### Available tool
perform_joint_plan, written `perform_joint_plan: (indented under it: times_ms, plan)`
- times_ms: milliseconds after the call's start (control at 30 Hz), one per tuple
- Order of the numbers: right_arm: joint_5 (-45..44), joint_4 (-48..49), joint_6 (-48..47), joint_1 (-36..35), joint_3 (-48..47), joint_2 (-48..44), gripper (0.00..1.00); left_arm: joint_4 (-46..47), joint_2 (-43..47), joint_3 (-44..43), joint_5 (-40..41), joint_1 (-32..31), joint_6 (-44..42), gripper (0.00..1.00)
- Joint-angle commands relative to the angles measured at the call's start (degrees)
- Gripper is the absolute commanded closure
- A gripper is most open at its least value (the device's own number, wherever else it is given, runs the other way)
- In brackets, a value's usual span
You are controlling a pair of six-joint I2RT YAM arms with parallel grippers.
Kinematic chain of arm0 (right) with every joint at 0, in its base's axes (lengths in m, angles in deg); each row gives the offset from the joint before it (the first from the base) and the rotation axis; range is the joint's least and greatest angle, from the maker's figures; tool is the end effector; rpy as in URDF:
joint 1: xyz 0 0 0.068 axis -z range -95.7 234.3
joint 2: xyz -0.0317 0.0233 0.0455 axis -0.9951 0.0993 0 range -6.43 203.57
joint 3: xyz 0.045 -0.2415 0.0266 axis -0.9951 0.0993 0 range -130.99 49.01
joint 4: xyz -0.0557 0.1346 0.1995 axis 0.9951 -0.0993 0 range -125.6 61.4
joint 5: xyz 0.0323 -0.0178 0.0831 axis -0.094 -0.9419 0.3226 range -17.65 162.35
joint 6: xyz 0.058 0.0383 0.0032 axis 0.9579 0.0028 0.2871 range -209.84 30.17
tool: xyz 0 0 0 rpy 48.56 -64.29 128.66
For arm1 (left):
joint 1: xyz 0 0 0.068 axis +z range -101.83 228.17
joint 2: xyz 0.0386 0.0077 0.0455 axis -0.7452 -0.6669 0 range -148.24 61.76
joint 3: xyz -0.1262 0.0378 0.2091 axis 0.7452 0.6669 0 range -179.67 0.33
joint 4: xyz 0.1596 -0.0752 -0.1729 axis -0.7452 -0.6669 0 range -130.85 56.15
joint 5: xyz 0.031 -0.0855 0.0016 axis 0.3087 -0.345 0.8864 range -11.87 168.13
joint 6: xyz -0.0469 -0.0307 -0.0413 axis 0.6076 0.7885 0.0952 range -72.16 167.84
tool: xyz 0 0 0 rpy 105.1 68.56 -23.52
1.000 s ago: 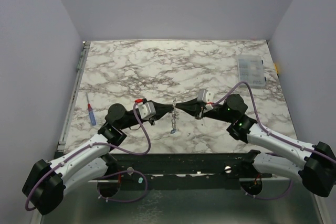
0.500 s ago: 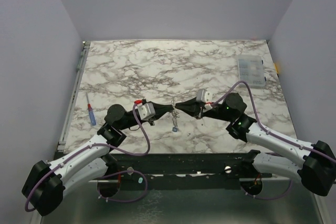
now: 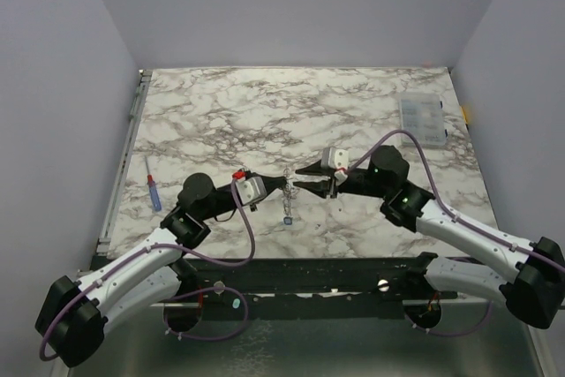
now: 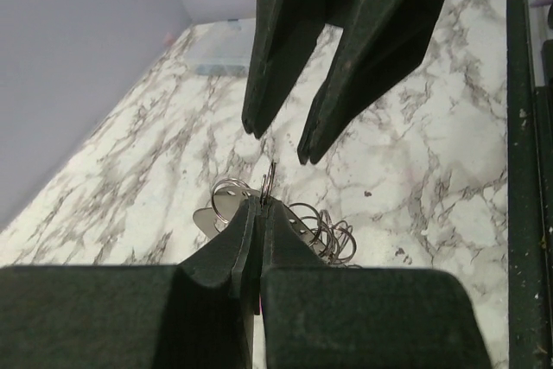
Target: Put the keys on the keyring
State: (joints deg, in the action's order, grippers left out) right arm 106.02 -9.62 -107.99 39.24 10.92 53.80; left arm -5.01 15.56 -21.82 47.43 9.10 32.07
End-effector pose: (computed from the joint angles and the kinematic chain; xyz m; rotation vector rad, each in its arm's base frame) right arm 0.1603 0.2050 0.2820 -1.2426 1.1348 0.8324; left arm 0.1464 -0.1562 0.2563 1.0720 1.1085 -0.7218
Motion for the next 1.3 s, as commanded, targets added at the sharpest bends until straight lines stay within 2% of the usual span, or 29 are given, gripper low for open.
perform_joint_plan:
  times_ms: [0,467,933,1267]
  plan:
    - [2.2,-9.5,-5.1,-0.2,-5.2,1.5,0.65,-6.5,-0.5,-3.3,2.7,0.1,-5.1,1.0]
    - [8.5,-21.4,-9.6,-0.2,-13.9,9.7,0.61,-10.5,-1.7,-4.5,1.9,0.0,-6.5,1.0]
    - [7.9,-20.7,-10.3,-0.2,-14.2,12.6,0.63,-10.9,-1.9,-4.6,0.2,-0.2,-6.6,1.0]
    - [8.2,-19.5,-10.7,-0.2,-14.8,14.0,0.74,-11.2,-2.1,-4.6,-0.6,-0.3,-6.6,1.0]
